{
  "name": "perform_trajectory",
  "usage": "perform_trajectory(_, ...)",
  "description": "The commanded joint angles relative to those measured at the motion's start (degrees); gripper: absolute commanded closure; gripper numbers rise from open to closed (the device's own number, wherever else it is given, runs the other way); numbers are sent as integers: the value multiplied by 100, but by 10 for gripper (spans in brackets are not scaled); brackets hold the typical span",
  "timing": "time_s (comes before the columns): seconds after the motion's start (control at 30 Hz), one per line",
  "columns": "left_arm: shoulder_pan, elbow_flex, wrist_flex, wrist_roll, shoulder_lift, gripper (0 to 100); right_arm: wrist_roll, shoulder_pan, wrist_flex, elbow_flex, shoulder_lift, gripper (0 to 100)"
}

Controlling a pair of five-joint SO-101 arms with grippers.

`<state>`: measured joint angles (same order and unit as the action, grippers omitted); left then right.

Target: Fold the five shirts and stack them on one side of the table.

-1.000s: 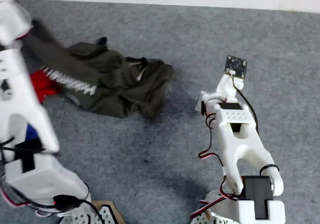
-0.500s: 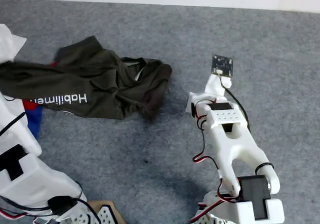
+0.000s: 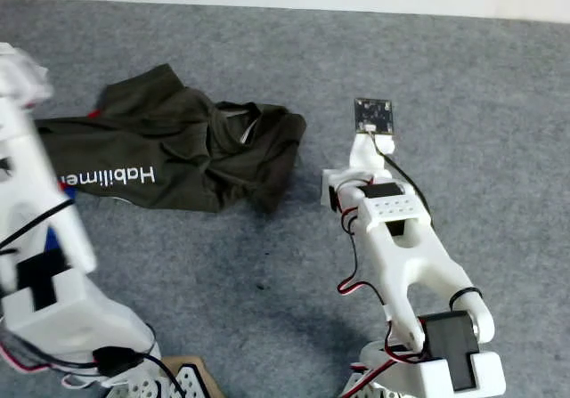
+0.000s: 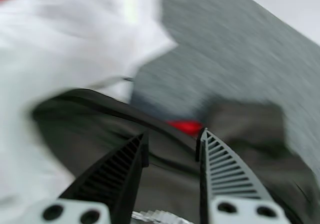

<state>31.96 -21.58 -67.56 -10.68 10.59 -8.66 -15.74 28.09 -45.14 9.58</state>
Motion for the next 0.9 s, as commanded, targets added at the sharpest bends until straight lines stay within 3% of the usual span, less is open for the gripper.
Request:
perform_trajectory(0.0, -1165, 242, 44, 0, -224, 829, 290, -48, -48, 31, 22, 891)
perform_trajectory(0.17, -1877, 690, 97, 0, 22, 829, 369, -40, -48, 31, 22, 891)
perform_trajectory(0.3, -1991, 664, 211, 18, 796, 829, 378, -40, -48, 40, 31, 891)
perform_trajectory(0.4, -2079, 664, 290, 413, 1218, 829, 387, -40, -48, 40, 31, 891)
perform_trajectory(0.87, -2949, 725, 255, 730, 1332, 829, 387, -31, -66, 40, 31, 891)
